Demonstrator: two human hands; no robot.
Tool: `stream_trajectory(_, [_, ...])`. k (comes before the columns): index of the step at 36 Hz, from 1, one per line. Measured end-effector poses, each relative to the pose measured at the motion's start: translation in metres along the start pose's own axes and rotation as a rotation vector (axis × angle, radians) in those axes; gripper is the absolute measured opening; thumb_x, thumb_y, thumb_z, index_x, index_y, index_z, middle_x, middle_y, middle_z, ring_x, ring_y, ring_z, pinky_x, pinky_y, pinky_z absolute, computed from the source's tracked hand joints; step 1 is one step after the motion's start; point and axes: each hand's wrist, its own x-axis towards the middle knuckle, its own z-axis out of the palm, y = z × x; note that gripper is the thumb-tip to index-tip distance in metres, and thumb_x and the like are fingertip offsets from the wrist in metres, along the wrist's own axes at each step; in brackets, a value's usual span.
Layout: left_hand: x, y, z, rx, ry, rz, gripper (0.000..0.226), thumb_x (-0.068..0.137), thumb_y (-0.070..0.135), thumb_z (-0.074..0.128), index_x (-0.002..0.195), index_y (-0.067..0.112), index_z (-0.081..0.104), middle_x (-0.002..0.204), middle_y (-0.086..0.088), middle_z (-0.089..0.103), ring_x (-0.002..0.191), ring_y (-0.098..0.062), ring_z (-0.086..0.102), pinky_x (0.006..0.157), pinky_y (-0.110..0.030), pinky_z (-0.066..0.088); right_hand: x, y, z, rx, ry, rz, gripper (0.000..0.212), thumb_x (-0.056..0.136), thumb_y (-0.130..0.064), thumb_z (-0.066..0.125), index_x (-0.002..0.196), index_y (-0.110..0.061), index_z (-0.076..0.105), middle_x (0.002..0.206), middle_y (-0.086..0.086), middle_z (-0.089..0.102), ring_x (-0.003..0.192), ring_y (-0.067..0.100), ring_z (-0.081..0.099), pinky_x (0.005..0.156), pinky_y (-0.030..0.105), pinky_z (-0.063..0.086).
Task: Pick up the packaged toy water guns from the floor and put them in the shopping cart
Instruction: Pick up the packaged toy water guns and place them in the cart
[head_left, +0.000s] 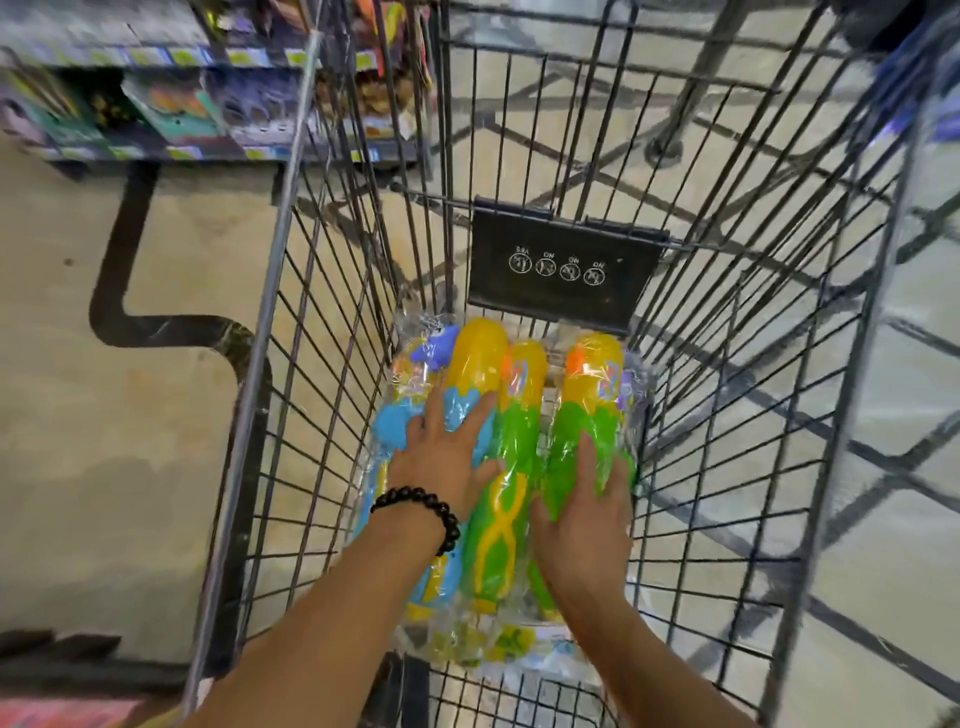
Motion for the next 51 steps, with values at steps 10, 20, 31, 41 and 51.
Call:
stream_trajectory(10, [-0.073, 0.03, -0.109, 0.151, 0.172, 0.098, 0.063, 0.105, 0.054, 0.033, 0.158, 0.045, 0.001, 0.167, 0.006, 0.004, 0.15, -0.025, 0.014, 0.105, -0.044, 0.046, -0.003, -0.082, -0.095, -0.08, -0.075, -0.438, 0.074, 0.094, -0.037, 0.058, 0.16, -0.027, 0.025, 0.162, 0.008, 0.032, 0.15, 0.028, 0.028, 0.119, 0.046, 0.034])
stream_trajectory(20, [-0.168, 0.062, -0.295, 0.242, 0.381, 0.113, 0.047, 0.103, 0.046, 0.038, 0.148, 0.038, 0.03, 0.14, 0.007, 0.044, 0.127, -0.021, 0.046, 0.097, -0.04, 0.047, -0.051, -0.219, -0.27, -0.449, 0.018, -0.825, 0.054, 0.093, -0.045, 0.053, 0.143, -0.027, 0.045, 0.144, 0.001, 0.048, 0.124, 0.03, 0.053, 0.089, 0.046, 0.055])
stream_trajectory(31, [-0.286, 0.112, -0.412, 0.294, 0.558, -0.022, 0.035, 0.102, 0.044, 0.04, 0.134, 0.03, 0.041, 0.13, 0.004, 0.052, 0.117, -0.023, 0.052, 0.091, -0.041, 0.049, -0.104, -0.286, -0.401, -0.6, -0.017, -1.049, 0.052, 0.096, -0.052, 0.046, 0.142, -0.029, 0.041, 0.13, -0.001, 0.055, 0.121, 0.029, 0.053, 0.088, 0.042, 0.053])
stream_trajectory(41, [-0.341, 0.173, -0.401, 0.253, 0.572, -0.317, 0.039, 0.101, 0.048, 0.04, 0.136, 0.032, 0.038, 0.128, 0.004, 0.053, 0.115, -0.023, 0.053, 0.085, -0.041, 0.052, -0.102, -0.281, -0.464, -0.65, -0.109, -1.271, 0.053, 0.096, -0.052, 0.051, 0.141, -0.026, 0.04, 0.132, 0.003, 0.056, 0.12, 0.033, 0.054, 0.091, 0.046, 0.054])
stream_trajectory(51, [-0.468, 0.192, -0.375, 0.175, 0.613, -0.666, 0.051, 0.102, 0.053, 0.039, 0.148, 0.032, 0.032, 0.142, 0.003, 0.049, 0.124, -0.025, 0.049, 0.097, -0.043, 0.048, -0.171, -0.298, -0.47, -0.607, -0.237, -1.615, 0.055, 0.1, -0.052, 0.044, 0.149, -0.03, 0.031, 0.14, -0.003, 0.049, 0.125, 0.027, 0.05, 0.093, 0.044, 0.052])
